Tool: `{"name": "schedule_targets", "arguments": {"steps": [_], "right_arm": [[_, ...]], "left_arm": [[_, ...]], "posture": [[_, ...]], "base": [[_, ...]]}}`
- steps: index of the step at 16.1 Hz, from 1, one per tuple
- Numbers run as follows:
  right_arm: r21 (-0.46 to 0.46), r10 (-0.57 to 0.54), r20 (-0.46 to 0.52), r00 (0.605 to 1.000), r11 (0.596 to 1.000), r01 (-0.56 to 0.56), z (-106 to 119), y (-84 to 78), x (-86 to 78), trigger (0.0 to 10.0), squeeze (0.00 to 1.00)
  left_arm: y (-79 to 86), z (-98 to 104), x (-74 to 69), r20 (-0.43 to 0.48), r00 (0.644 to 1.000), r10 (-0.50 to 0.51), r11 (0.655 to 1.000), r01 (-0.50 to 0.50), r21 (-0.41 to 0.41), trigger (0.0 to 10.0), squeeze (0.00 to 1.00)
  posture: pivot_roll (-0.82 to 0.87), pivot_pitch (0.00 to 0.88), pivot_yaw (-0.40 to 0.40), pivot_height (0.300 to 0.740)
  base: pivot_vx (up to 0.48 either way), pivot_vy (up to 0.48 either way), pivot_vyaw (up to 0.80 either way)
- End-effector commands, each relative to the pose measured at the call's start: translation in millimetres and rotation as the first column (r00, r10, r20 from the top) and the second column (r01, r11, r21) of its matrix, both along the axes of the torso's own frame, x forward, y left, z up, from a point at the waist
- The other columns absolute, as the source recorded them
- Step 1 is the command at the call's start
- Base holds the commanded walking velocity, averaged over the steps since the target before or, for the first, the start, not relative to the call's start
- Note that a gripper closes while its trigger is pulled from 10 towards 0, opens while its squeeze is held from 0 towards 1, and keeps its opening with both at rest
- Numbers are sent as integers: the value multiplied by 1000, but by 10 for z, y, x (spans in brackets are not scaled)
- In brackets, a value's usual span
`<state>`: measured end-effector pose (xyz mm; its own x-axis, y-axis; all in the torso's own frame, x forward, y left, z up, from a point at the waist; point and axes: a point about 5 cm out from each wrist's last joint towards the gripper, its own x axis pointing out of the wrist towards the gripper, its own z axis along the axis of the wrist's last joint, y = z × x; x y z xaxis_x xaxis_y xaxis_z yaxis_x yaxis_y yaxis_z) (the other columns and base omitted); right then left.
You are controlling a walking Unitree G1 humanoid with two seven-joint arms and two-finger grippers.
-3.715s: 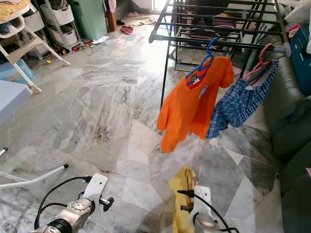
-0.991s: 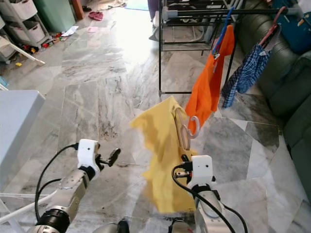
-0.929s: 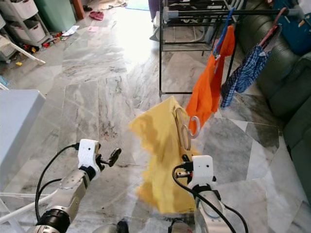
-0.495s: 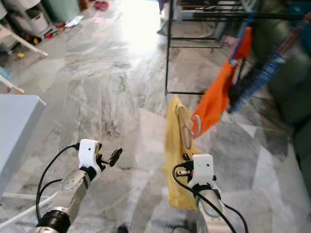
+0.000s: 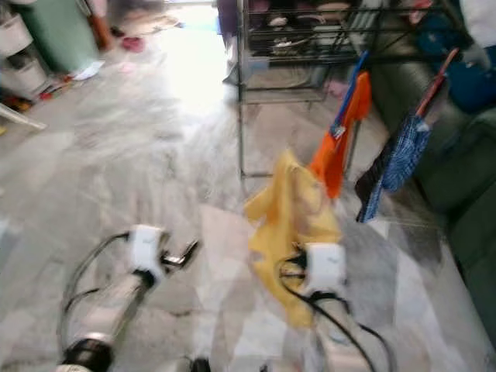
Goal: Hang hanger
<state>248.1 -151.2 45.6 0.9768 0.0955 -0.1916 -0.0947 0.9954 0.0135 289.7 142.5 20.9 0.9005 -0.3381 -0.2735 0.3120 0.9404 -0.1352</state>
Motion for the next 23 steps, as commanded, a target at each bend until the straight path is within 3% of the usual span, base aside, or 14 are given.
{"name": "schedule_targets", "arguments": {"steps": [1, 4, 11, 14, 17, 23], "right_arm": [[-8, -13, 37, 999, 1000, 13, 78, -67, 41, 10000, 0], [-9, -9, 41, 999, 1000, 9, 103, -64, 77, 10000, 0], [53, 199, -109, 974, 980, -194, -119, 280, -21, 10000, 0], [36, 177, -116, 977, 984, -174, -130, 296, 9, 10000, 0], [43, 167, -93, 982, 986, -164, -62, 300, 94, 10000, 0], [-4, 141, 54, 989, 990, -141, 330, 343, 398, 10000, 0]], "left_arm": [[-75, 0, -3, -1, 1000, -21, 1000, 21, -6, 10000, 0], [-87, 3, 1, 0, 1000, -26, 1000, 26, -7, 10000, 0], [-93, -38, -19, -26, 999, -21, 1000, 21, 6, 10000, 0], [-104, -44, -21, -30, 999, -19, 1000, 20, 4, 10000, 0], [-106, -34, -7, -28, 999, -20, 1000, 20, 3, 10000, 0], [-127, 19, 43, -15, 1000, -14, 1000, 14, -6, 10000, 0]], "posture": [[-164, 149, 39, 740], [-165, 146, 38, 740], [-162, 151, 39, 740], [-160, 153, 41, 740], [-163, 157, 49, 740], [-168, 187, 50, 740]], "base": [[446, 0, 0], [445, 0, 0], [366, 0, 0], [0, 0, 0], [0, 0, 0], [0, 0, 0]]}}
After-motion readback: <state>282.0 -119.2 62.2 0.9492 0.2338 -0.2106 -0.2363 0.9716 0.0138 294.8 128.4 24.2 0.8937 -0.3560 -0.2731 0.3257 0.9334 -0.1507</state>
